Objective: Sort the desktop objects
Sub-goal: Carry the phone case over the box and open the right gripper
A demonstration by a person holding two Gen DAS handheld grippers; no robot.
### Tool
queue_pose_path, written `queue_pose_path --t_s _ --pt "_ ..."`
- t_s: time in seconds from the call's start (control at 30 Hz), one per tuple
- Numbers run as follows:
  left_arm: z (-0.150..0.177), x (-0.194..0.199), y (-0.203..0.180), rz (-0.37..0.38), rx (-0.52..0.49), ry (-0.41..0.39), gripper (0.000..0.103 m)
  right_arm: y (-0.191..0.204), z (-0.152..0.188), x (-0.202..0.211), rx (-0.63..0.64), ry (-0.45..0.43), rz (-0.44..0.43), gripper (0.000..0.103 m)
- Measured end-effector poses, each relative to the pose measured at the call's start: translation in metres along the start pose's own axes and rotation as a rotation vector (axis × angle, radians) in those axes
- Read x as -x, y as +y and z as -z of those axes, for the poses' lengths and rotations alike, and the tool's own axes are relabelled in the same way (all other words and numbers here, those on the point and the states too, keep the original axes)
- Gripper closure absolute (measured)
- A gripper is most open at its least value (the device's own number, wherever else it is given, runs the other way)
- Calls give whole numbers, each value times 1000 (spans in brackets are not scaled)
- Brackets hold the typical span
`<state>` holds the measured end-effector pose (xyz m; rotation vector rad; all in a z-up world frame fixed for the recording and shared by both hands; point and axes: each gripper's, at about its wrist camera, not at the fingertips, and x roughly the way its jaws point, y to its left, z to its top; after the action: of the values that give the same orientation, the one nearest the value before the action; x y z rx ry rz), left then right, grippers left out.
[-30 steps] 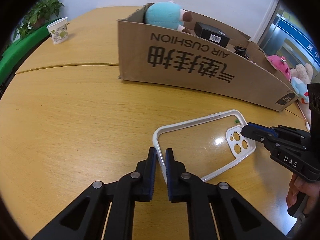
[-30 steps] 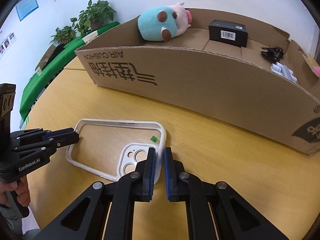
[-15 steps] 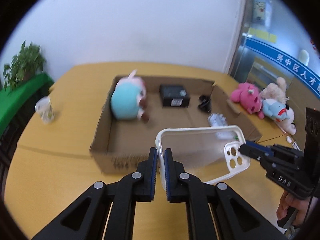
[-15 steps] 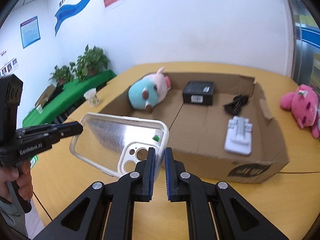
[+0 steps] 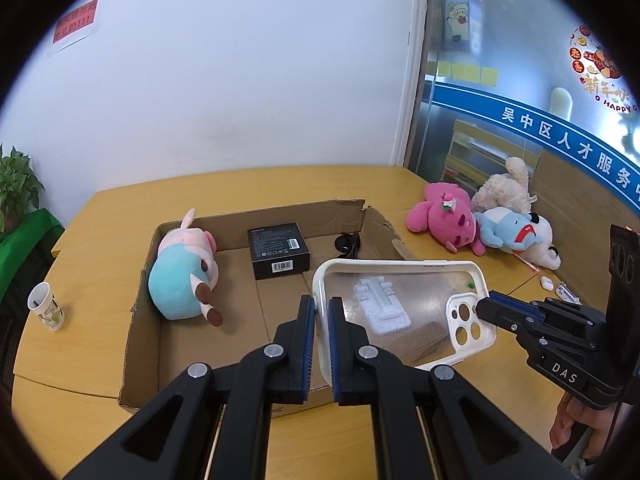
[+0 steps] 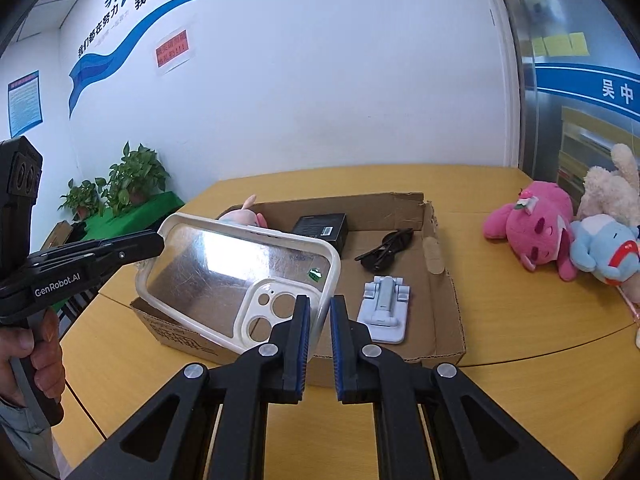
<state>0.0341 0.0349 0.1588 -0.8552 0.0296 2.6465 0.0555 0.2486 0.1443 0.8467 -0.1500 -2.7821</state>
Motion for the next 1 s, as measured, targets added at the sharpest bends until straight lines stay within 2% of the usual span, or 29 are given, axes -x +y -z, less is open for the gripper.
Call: queue_pose_path --t_s 0.4,0.63,0.83,1.0 --pt "-7 11 51 -81 71 -29 97 40 -31 -35 100 -17 -78 94" --pt "-13 3 85 -126 93 -26 97 66 -43 -69 142 9 -110 94" --pt "-4 -18 115 -161 118 34 97 83 -42 -105 162 59 -127 94" --pt "15 -56 137 -206 117 163 97 88 -27 -154 144 172 -142 94"
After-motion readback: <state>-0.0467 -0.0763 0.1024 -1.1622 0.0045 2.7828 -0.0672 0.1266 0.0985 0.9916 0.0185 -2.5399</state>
